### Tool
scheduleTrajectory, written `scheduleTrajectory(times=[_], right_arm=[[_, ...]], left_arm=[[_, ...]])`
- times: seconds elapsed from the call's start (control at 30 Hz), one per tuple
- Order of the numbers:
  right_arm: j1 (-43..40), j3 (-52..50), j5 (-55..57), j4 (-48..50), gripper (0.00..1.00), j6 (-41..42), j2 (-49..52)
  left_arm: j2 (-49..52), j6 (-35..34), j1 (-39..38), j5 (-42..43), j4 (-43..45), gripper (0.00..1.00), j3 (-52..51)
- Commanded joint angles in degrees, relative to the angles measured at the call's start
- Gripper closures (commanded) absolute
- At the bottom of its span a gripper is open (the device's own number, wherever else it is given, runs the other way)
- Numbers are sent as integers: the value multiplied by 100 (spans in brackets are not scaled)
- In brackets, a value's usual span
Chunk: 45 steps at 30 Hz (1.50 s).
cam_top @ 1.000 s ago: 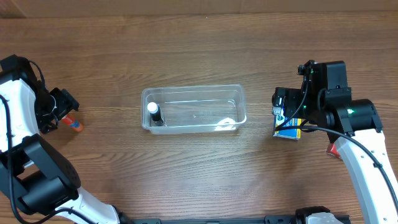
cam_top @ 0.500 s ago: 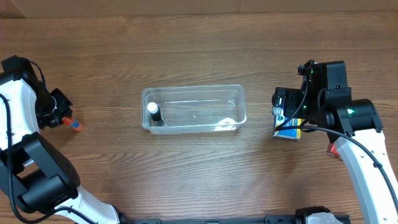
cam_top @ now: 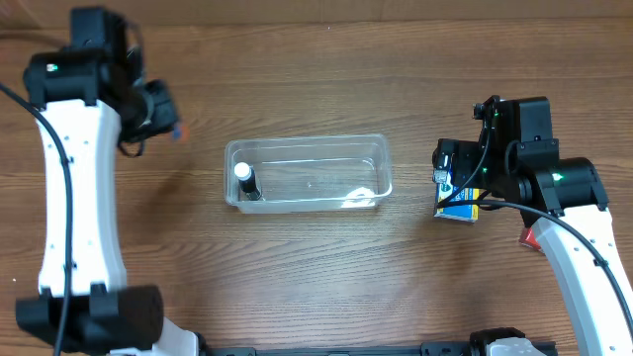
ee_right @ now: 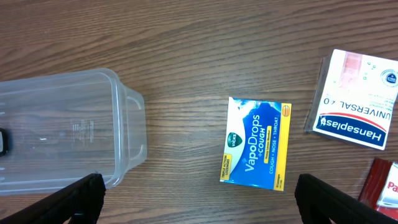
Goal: Pack container
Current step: 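Place the orange tube upright in the container beside the bottle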
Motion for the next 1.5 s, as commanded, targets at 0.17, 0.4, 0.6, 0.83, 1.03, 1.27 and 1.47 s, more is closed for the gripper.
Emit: scheduleTrajectory(times=[0.17,0.4,0.6,0.83,1.03,1.27,1.47], right_arm=[[-11,166,-35,13,0,11,-46],[-11,166,-33,13,0,11,-46],[-11,166,-33,11,0,9,-46],[-11,166,-33,13,0,9,-46],[-11,166,-33,11,0,9,-46],[-11,166,-33,11,0,9,-46],[-11,166,-33,11,0,9,-46]], left_arm=[[328,-391,-1145,-302,-109,96,319],[1244,-382,-1224,-151,-446,96,310],[1510,-385,-1425,-179,-452,96,278],[1716,-382,-1449,-223,-273,96,-125],[1718,-380,-1449,-219,293,95,-796],[1725,-380,-1449,-219,748,70,-966],[1727,-380,-1449,-219,743,47,-966]])
